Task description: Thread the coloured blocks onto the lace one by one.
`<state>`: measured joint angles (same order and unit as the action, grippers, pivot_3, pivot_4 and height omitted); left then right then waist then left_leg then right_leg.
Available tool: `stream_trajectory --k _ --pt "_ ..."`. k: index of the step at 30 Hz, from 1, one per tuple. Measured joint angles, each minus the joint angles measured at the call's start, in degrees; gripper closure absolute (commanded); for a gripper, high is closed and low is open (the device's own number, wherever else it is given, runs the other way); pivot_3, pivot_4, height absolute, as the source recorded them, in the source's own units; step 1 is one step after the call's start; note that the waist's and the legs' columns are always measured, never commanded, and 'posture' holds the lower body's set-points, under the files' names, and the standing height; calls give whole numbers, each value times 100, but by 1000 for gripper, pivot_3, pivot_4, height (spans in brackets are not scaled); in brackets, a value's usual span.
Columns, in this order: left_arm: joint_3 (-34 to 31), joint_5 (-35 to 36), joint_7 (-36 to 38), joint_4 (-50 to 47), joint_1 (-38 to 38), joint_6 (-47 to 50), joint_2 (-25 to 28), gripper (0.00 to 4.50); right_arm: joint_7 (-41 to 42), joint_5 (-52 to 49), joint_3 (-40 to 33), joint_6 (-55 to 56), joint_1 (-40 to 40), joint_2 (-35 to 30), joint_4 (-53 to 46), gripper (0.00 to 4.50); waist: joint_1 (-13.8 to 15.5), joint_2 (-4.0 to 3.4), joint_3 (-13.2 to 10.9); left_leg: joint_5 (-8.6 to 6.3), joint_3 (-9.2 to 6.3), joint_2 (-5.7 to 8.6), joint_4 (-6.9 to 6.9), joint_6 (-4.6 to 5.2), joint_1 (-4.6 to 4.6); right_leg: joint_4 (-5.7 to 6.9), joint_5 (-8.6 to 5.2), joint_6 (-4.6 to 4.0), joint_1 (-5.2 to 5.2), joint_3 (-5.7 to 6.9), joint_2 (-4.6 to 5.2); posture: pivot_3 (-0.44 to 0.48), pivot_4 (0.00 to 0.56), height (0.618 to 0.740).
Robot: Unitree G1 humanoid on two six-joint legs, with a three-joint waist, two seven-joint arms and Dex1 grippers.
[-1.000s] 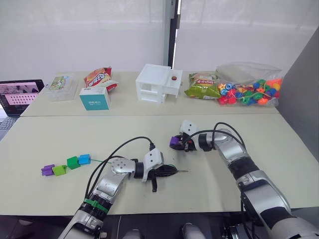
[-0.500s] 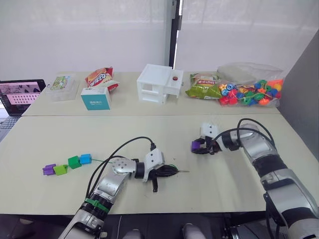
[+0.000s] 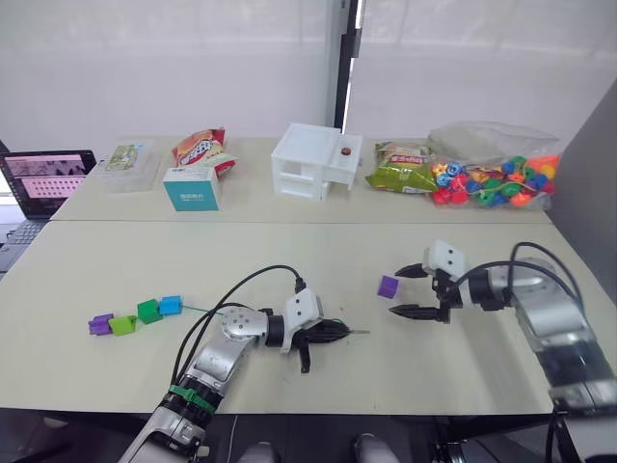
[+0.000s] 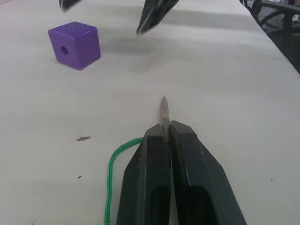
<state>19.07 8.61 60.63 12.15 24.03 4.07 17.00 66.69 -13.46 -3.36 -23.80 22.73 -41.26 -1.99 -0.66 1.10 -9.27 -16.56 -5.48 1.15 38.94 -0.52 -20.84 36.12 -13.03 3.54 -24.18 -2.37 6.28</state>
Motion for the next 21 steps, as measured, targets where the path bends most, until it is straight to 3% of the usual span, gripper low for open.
stream_trajectory --k 6,10,15,21 --pt "50 4 116 59 35 -1 -55 4500 -1871 -888 -1262 -991 -1288 1127 -1874 17 21 -2 1 1 4 2 4 -1 6 5 0 2 10 -4 0 0 150 740" --pt "78 3 244 133 79 -5 -62 4500 -2812 -955 -1366 -1133 -1840 1602 -2415 17 13 -7 5 1 4 2 2 -1 13 7 1 3 11 -3 -1 0 150 740" --pt "98 1 360 235 162 -11 -68 4500 -4319 -305 -630 -996 -2719 2925 -2704 17 0 -16 11 2 8 4 -4 -3 14 7 0 3 8 -10 -1 0 150 740" --pt "107 2 395 230 163 -10 -59 4500 -5123 302 62 -654 -2616 3354 -2335 17 -11 -17 12 2 8 3 -5 -3 22 3 0 3 14 -9 -2 0 150 740"
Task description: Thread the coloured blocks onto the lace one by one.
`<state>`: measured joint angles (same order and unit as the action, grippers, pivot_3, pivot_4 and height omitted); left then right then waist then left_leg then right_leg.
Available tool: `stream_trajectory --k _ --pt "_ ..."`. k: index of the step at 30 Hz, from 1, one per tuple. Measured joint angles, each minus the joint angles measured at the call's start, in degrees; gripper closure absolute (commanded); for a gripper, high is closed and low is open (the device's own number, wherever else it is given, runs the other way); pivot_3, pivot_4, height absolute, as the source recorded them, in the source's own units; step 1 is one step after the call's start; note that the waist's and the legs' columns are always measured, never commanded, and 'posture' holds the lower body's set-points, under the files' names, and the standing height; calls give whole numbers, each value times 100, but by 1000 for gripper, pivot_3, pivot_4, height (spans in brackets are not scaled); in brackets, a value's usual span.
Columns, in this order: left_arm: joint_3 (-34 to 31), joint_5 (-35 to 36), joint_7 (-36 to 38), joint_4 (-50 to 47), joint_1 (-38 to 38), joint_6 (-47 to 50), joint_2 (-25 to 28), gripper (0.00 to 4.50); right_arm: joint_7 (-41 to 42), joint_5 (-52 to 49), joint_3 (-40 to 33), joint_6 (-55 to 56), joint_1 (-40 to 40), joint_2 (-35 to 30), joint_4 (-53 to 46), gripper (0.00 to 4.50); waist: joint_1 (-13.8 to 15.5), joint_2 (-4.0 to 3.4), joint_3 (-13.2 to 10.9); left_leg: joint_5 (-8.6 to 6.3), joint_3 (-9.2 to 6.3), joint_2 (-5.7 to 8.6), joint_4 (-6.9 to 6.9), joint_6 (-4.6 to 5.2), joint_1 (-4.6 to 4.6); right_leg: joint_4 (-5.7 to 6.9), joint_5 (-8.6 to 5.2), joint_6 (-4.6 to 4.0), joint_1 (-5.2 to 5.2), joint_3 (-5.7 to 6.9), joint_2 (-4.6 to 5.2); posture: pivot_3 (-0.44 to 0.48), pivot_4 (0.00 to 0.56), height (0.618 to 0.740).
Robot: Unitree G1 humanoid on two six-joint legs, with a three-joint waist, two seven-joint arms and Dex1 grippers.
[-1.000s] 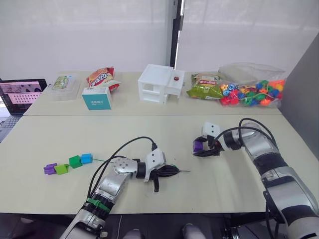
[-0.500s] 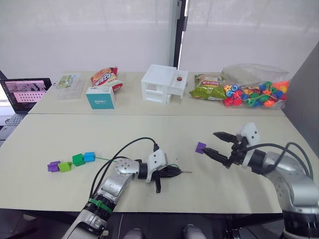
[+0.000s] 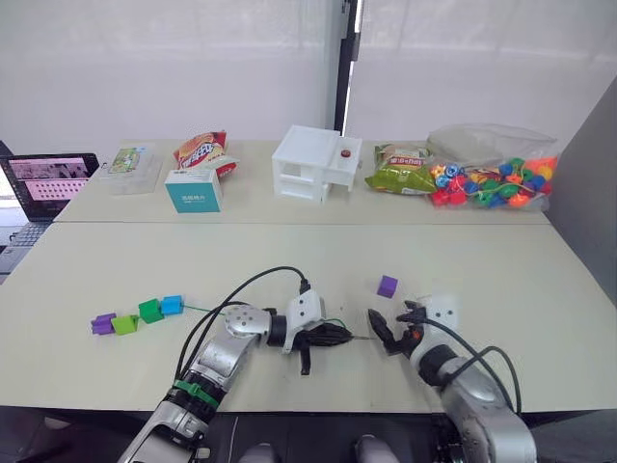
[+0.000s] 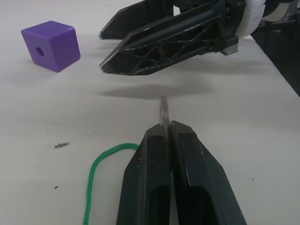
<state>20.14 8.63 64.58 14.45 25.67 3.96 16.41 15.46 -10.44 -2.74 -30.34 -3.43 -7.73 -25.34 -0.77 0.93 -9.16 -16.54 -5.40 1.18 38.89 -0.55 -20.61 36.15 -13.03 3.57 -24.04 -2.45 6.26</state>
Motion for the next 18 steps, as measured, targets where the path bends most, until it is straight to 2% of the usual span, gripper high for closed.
stream_trajectory --k 4,14,18 --pt "-4 1 11 -17 -2 1 27 4500 -312 146 -6 161 307 26 507 17 -6 -1 1 0 0 0 -4 0 2 1 0 0 -1 0 -1 0 150 740" --pt "-9 1 -28 -104 -47 16 90 4500 -458 321 58 575 1193 42 1588 17 -43 0 1 0 0 -2 -6 1 8 1 0 -1 2 -1 -2 0 150 740" --pt "-9 1 -53 -122 -64 14 102 4500 -603 362 44 743 1273 108 1772 1124 -49 0 1 0 0 -2 -7 1 9 2 0 -1 2 -1 -3 0 150 740"
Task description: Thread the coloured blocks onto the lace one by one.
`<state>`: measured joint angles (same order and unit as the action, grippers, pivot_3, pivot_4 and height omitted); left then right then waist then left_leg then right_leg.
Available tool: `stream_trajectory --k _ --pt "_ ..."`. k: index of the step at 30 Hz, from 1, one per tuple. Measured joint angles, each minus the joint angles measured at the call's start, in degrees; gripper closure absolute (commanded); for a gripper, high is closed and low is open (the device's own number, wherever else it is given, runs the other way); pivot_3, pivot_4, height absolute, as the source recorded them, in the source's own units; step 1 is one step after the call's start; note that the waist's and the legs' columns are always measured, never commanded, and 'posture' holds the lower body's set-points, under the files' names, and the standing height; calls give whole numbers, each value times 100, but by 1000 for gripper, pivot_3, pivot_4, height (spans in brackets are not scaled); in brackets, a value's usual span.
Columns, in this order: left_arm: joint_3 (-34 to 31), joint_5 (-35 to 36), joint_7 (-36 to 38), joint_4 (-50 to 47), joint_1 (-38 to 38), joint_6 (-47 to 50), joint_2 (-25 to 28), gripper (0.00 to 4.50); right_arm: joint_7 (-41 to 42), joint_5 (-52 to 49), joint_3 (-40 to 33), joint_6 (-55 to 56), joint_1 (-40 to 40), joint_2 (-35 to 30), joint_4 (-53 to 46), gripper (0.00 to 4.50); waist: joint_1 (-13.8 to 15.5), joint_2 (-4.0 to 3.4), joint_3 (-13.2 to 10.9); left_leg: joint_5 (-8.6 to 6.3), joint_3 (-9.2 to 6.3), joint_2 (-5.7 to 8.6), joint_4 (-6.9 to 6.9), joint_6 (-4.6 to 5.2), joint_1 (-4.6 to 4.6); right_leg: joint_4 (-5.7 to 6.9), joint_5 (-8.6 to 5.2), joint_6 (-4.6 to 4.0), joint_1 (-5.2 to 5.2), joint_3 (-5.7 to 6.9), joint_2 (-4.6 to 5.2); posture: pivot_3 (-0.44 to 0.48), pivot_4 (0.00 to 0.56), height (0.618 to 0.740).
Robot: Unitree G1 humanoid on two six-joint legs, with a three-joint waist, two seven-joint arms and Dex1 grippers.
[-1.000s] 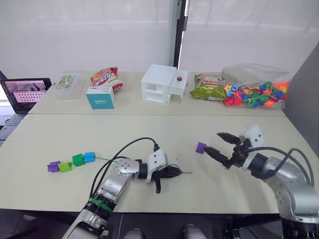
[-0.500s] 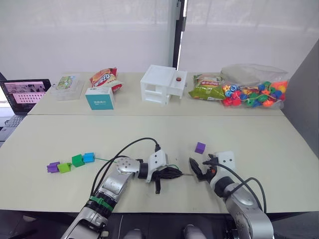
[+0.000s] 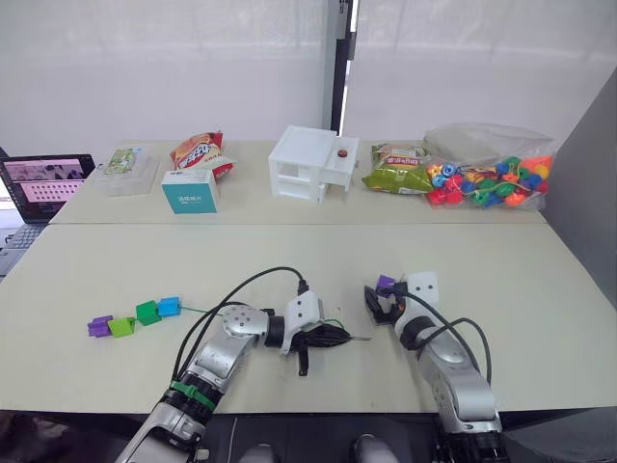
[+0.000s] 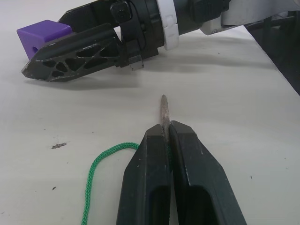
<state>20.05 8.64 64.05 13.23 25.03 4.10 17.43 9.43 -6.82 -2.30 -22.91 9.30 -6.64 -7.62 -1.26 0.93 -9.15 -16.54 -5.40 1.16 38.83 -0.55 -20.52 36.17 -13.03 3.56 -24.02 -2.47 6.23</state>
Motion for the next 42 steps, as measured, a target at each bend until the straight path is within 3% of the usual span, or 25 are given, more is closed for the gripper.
stream_trajectory --k 5,9,15,21,31,33,39,42 --pt "0 0 -26 -3 -3 -2 0 4500 -80 -2 -25 134 22 33 81 2842 -5 0 0 0 0 0 0 0 0 0 0 0 0 0 0 0 150 740" --pt "1 1 -35 -10 -8 -5 0 4500 -59 -12 -34 145 5 -2 71 3326 -5 0 0 0 0 0 -2 0 0 0 0 0 -1 0 0 0 150 740" --pt "11 0 -38 1 -4 -13 -28 4500 178 -97 -31 71 -355 -248 -314 3323 20 0 0 0 -1 0 -1 1 -2 -2 0 0 -1 1 0 0 150 740" --pt "11 -2 -7 84 41 -23 -99 4500 577 -355 -40 -278 -1329 -626 -1381 3323 48 -1 0 -1 0 1 -1 2 -3 -7 -1 1 4 1 0 0 150 740" --pt "73 -17 53 121 56 -20 -259 4500 540 -617 -56 -548 -2328 -485 -2298 3323 57 -1 0 -2 -1 0 0 2 3 -11 -3 4 14 1 0 0 150 740" --pt "92 -17 83 124 63 -16 -284 4500 517 -812 -104 -615 -2443 -360 -2408 2251 57 -1 0 -2 -2 0 0 2 3 -11 -3 4 14 1 0 0 150 740" --pt "133 -27 192 270 161 -52 -363 4500 732 -1516 -462 -1037 -2546 -642 -2882 193 62 -1 0 -2 -2 1 2 3 5 -20 -3 5 26 2 0 0 150 740" --pt "127 -29 186 352 181 -63 -407 4500 1019 -2139 -1082 -1270 -2149 -1171 -3029 27 56 0 -1 -4 -4 1 2 7 34 -38 -8 11 71 6 0 0 150 740"
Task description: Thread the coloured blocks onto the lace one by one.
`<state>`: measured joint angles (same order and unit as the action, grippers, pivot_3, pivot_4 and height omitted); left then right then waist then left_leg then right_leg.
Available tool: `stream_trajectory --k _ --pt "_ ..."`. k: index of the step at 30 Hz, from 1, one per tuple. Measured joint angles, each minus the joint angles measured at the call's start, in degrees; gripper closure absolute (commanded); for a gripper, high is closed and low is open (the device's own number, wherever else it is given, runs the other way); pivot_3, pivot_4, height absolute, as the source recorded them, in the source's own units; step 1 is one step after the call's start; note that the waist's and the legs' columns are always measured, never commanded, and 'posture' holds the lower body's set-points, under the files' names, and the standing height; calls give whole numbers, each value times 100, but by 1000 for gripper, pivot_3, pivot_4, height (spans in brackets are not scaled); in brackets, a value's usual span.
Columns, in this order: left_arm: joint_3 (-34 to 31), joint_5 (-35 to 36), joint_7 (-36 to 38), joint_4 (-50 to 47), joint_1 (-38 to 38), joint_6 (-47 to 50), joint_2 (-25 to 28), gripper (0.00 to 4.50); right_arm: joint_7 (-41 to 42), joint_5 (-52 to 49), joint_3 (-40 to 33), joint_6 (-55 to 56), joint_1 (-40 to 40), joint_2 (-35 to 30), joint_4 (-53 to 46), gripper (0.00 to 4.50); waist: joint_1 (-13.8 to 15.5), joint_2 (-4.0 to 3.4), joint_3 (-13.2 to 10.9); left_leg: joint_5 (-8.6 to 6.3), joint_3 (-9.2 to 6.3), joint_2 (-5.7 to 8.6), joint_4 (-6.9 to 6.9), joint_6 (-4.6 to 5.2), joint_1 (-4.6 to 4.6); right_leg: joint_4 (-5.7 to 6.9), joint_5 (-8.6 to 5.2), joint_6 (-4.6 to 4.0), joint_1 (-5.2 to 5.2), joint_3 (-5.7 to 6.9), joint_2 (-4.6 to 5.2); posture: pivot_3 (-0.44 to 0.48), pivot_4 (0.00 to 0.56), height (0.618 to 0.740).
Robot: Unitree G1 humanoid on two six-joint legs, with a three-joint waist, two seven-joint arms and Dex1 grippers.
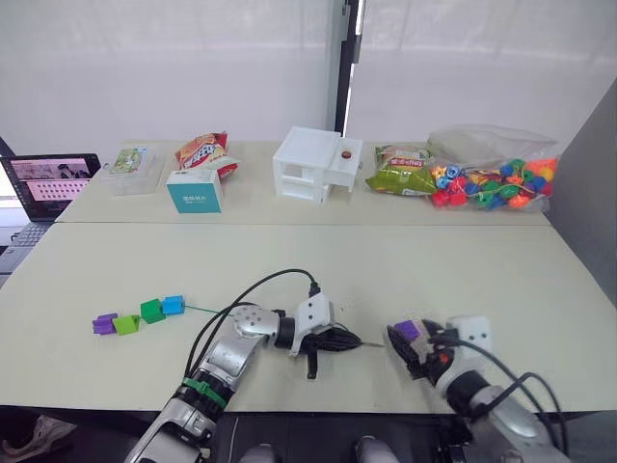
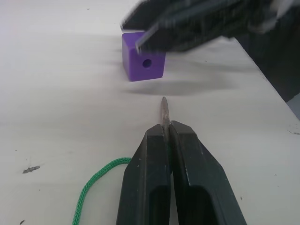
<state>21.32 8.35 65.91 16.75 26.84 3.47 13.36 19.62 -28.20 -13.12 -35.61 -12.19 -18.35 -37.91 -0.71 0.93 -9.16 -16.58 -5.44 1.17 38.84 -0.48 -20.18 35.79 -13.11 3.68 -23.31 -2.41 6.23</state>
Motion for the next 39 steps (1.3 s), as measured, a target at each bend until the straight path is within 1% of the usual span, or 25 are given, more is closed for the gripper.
stream_trajectory --k 3,7,9,11,12,13,15,17,21,27,30,37,38,39 --pt "-6 -2 -18 26 -1 -25 -21 4500 404 -615 -568 -274 568 -755 30 27 6 0 -1 -1 -6 0 0 2 0 -12 -6 5 13 4 -1 0 150 740" --pt "-18 -10 -73 32 -18 -64 -30 4500 1769 -830 -523 -372 1094 -2476 454 27 19 -1 -2 -5 -6 2 1 9 -2 -20 -6 6 17 3 -1 0 150 740" --pt "-22 -4 -94 30 -23 -59 -37 4500 2452 -669 -290 -268 1142 -3181 652 27 28 0 -2 -9 -8 1 1 17 -2 -22 -6 6 18 6 -1 0 150 740" --pt "-39 4 -117 19 -40 -52 -40 4500 2993 -487 86 -92 1239 -3614 864 27 17 -1 -2 -10 -2 1 4 18 -2 -24 -6 7 18 3 0 0 150 740" --pt "-54 5 -128 7 -56 -52 -40 4500 3345 -343 386 -4 1395 -3911 1057 27 6 -2 -2 -10 2 1 4 17 -4 -34 -8 9 19 1 1 0 150 740" --pt "-69 6 -134 -11 -77 -50 -40 4500 3652 -170 640 126 1601 -4138 1241 27 0 -2 -2 -10 4 0 4 18 -5 -44 -8 10 21 1 1 0 150 740" --pt "-87 4 -158 -42 -99 -41 -40 4500 4472 572 1491 789 2449 -4631 1820 27 -35 -6 -3 -10 13 -1 7 17 0 -50 -7 11 24 -1 1 0 150 740" --pt "-91 1 -190 -48 -105 -27 -41 4500 4986 1172 2032 1408 3096 -4689 2280 27 -32 -5 -3 -10 11 -5 5 17 -1 -53 -8 12 22 3 0 0 150 740" --pt "-71 2 -208 -69 -108 -4 -83 4500 5526 1847 2820 2144 3752 -4318 3017 27 13 -4 -4 -10 8 -3 5 16 -13 -59 -6 16 17 3 4 0 150 740" --pt "-60 -25 -258 -114 -105 31 -79 4500 6042 2502 3391 2760 4359 -3915 3693 27 7 -5 -4 -10 11 1 3 16 -13 -61 -5 17 13 3 10 0 150 740" --pt "-58 -40 -295 -115 -104 34 -98 4500 6156 2702 3526 2830 4441 -3713 3828 800 11 -5 -4 -10 11 1 4 16 -13 -61 -5 17 14 3 10 0 150 740" --pt "-50 -43 -366 -116 -104 37 -147 4500 6202 2946 3545 2697 4447 -3633 3856 3208 20 -5 -3 -10 10 2 4 16 -12 -59 -5 16 13 3 10 0 150 740" --pt "-50 -42 -378 -116 -104 37 -161 4500 6208 2962 3544 2625 4447 -3626 3826 3332 16 -5 -3 -10 10 2 4 16 -12 -59 -5 16 13 3 10 0 150 740" --pt "-51 -41 -392 -116 -104 37 -177 4500 6210 2972 3541 2546 4447 -3620 3802 3332 16 -5 -3 -10 10 2 4 16 -12 -59 -5 16 13 3 10 0 150 740"
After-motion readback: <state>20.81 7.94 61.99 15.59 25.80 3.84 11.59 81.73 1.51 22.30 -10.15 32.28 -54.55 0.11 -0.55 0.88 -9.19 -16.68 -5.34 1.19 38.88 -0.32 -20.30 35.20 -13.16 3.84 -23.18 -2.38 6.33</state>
